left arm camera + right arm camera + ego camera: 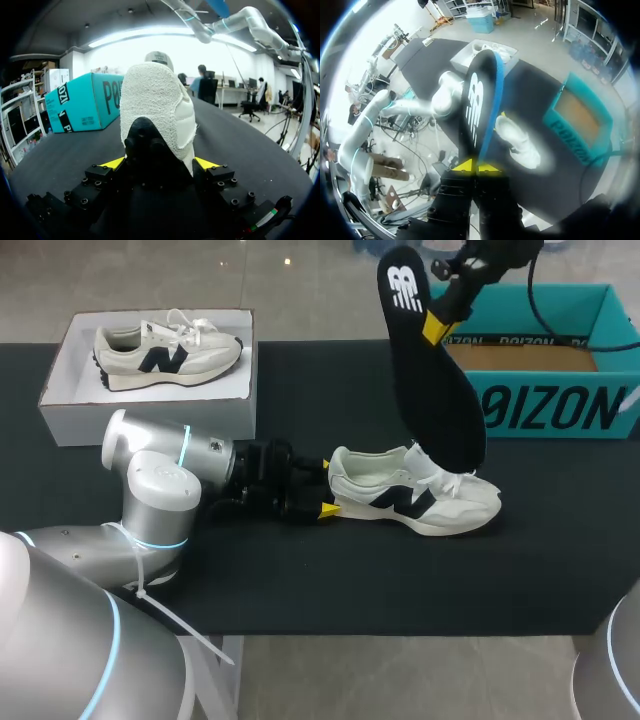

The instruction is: Take the shoe out of the shoebox, open the shoe tongue, remove and reinsert the insole, then place the shoe into the shoebox

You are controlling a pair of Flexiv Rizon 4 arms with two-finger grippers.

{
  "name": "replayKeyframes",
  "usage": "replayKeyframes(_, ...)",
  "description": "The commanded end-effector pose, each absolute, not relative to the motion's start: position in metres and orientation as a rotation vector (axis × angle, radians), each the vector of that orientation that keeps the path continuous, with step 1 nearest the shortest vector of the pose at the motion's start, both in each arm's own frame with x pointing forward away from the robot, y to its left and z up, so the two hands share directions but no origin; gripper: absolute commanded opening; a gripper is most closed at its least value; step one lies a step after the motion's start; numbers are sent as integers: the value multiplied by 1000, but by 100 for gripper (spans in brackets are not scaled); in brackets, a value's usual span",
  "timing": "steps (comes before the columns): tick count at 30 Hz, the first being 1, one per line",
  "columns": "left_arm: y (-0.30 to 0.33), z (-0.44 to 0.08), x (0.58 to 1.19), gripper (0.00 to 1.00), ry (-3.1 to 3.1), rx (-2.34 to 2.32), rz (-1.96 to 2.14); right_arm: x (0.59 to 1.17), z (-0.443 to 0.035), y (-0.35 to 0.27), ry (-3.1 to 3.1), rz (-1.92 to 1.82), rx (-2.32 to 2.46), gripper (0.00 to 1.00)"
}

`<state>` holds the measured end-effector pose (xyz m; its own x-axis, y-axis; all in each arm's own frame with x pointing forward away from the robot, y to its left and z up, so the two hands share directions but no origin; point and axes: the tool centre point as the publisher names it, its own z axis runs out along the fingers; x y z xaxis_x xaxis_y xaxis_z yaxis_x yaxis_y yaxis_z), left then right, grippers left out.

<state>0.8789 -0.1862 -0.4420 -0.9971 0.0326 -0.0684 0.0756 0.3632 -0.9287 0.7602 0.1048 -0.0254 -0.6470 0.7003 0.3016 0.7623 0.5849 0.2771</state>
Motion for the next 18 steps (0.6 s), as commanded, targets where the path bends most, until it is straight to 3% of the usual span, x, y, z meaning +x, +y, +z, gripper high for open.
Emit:
replayKeyframes(1, -188, -446, 880, 0, 2562, 101, -1747, 742, -27, 91, -2659, -812, -1212, 0)
replayKeyframes(18, -188, -446, 880, 0, 2562, 101, -1747, 722, -6, 113, -2737, -990, -1039, 0)
